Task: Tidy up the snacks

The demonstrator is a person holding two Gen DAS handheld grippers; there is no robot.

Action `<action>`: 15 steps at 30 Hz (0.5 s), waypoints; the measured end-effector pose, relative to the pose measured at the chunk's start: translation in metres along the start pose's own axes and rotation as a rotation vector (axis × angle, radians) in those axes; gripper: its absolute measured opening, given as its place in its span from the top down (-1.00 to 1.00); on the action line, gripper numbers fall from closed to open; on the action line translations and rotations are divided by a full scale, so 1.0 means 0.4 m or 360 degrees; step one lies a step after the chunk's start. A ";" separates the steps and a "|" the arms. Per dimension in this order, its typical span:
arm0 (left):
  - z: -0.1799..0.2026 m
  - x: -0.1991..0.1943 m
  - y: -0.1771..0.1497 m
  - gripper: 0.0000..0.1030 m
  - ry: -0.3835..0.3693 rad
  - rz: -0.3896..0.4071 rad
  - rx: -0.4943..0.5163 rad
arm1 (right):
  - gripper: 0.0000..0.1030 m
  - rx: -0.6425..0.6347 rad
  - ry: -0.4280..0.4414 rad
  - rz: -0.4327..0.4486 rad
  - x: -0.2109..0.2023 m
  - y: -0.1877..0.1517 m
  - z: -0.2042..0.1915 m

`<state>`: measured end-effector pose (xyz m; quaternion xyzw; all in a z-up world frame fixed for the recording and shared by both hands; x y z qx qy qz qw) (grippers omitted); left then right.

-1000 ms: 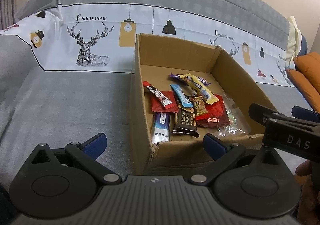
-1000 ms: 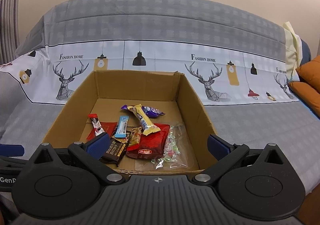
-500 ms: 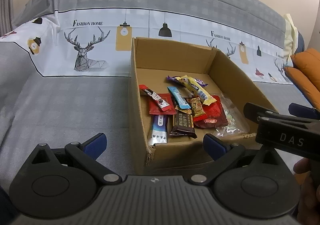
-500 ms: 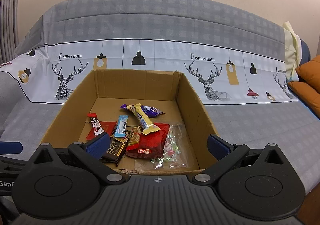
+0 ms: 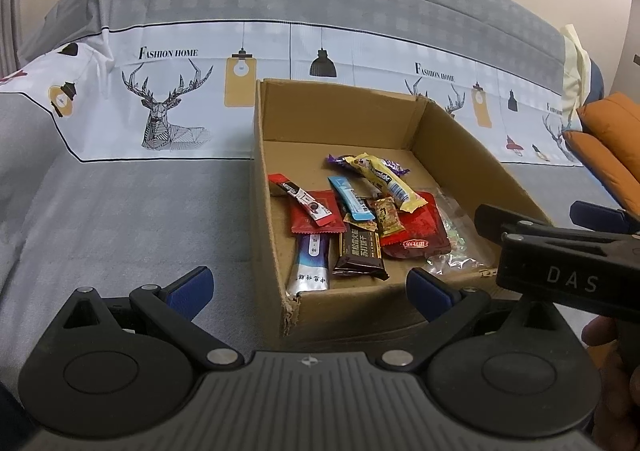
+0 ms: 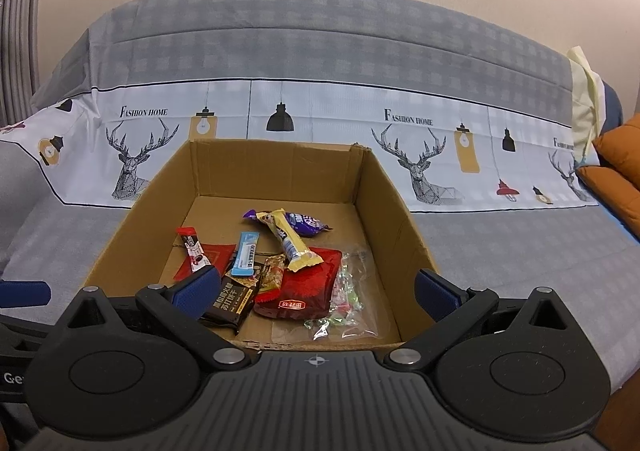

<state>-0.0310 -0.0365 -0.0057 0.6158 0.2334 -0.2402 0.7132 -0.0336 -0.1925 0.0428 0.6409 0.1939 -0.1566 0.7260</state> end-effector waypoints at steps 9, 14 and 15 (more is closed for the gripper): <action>0.015 0.012 0.002 -0.99 -0.0018 0.0003 0.0011 | -0.99 -0.0005 -0.0001 -0.0005 0.006 0.002 0.009; 0.026 0.015 0.004 -0.99 -0.0031 0.0022 0.0032 | -0.99 0.0016 0.0002 -0.0013 0.008 0.000 0.019; 0.029 0.016 0.005 -0.99 -0.0036 0.0024 0.0034 | -0.99 0.0021 0.0003 -0.0012 0.007 -0.001 0.022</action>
Point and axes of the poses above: each gripper's, at about its wrist camera, not at the fingertips, and x roughly the way its jaws point, z to its right, y to its top, the point moved 2 cm from there along x, roughly the way its jaws point, and after that the axes turned 5 degrees about -y, right-handed, at the moved point
